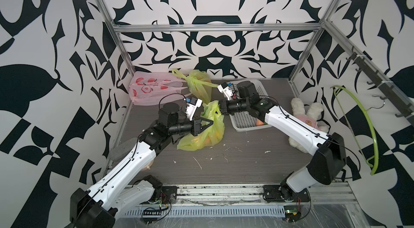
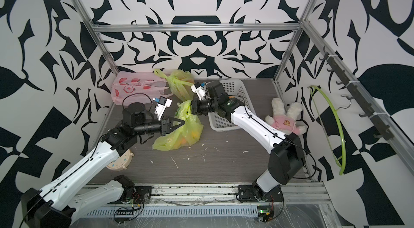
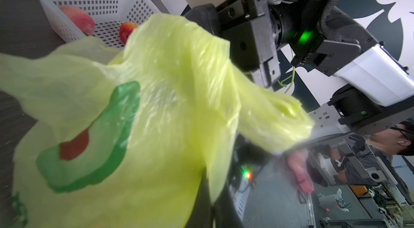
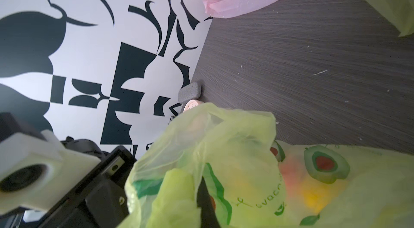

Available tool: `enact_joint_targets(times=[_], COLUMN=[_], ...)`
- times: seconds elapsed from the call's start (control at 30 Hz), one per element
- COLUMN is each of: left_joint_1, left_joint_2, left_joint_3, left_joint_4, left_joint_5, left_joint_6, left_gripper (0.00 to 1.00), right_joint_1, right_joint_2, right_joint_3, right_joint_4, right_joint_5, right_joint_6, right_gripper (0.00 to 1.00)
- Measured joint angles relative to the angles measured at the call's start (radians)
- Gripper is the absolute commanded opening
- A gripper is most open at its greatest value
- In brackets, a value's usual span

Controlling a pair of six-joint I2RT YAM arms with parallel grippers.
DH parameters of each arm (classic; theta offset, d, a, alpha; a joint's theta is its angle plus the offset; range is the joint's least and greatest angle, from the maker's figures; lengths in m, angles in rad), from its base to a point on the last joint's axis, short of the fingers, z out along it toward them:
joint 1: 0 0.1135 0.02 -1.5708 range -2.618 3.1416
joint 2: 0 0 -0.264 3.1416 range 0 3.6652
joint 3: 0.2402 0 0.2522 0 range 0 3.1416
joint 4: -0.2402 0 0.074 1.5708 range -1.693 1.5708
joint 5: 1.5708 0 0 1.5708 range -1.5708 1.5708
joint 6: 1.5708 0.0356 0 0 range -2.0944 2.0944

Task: Place the peach into a plastic bag & tie a knot
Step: Cross the plastic bag at the center of the board.

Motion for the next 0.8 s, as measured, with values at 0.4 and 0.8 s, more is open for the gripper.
enact_joint_targets(times=[0.4, 0.8], left_joint_1=[-0.03, -0.05], left_joint_2=[0.027, -0.11], left_joint_3=[-0.097, 0.023], left_joint_4=[0.189, -0.133], left_joint_5=[-0.085, -0.142], left_joint_6=[-0.062, 0.047], left_gripper=[0.0, 0.55], right_joint_1=[0.0, -0.005], right_joint_2=[-0.009, -0.009], right_joint_3=[-0.154, -0.067], right_joint_4=[0.397, 0.296], right_joint_5=[-0.041, -0.139], right_joint_6=[0.257, 0.115], right_gripper=[0.0, 0.0])
